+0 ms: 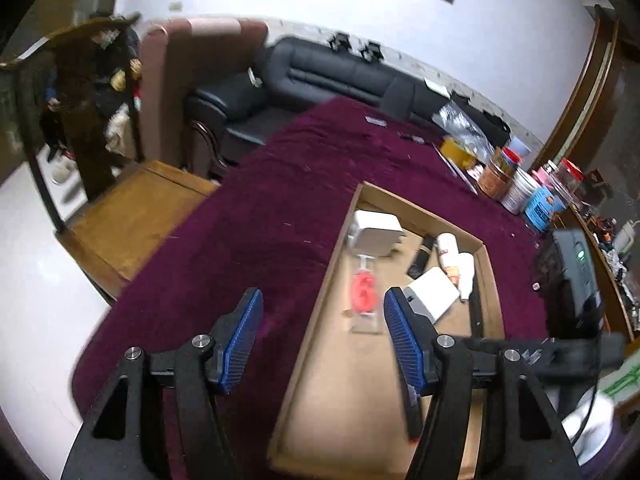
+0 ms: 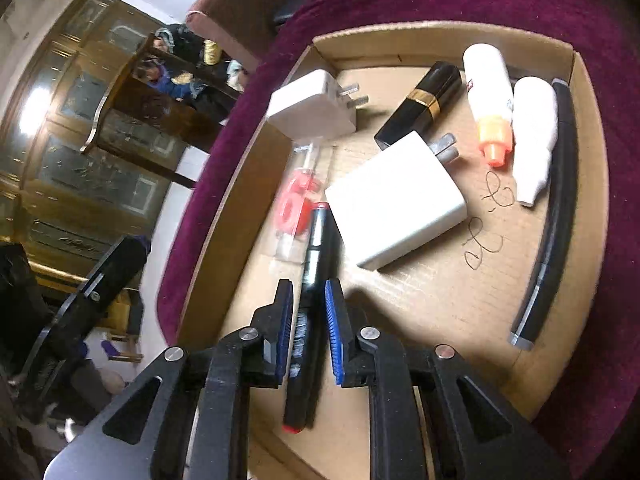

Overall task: Organize rigid objects
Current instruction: 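Release the package and black marker into the box, opening both tools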

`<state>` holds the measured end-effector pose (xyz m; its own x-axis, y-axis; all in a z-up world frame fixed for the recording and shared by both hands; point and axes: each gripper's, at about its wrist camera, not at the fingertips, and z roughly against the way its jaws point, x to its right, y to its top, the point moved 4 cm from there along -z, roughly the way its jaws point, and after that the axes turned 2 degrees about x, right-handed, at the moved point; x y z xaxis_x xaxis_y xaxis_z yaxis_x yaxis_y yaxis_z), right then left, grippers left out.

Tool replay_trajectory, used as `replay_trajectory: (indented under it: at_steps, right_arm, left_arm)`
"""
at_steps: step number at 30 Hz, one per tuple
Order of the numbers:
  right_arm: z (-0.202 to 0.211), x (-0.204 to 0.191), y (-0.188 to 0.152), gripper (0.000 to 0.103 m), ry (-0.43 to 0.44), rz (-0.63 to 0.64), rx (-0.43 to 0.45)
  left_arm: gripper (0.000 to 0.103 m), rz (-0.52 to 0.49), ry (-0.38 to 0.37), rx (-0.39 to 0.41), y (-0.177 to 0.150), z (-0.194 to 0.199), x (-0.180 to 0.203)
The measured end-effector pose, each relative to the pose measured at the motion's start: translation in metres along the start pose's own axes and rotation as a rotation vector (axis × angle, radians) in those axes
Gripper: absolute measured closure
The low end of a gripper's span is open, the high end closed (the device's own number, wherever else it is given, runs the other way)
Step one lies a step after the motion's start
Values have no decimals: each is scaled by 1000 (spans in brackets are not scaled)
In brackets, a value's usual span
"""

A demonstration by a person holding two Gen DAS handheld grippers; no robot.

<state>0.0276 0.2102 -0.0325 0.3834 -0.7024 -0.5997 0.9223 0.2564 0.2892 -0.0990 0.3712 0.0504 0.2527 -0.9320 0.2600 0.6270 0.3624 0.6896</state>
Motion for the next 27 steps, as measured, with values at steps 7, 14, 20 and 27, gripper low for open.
replay_trajectory:
  at_steps: [7,14,20,27]
  right_arm:
    - [34,20,-4,67,-127,12,87]
    - [13,1,24,47,-194,66,89]
    - [42,-7,9,47,-208,145,176]
    - [102,43,-37,47,-283,97,284]
  left_arm:
    - [41,87,-28,38,-20,15,-26]
    - [41,76,-43,38,-22,23,-16]
    - [41,12,-50,26,-26,29,4]
    - [41,-25,-90,-37,-38,21,40]
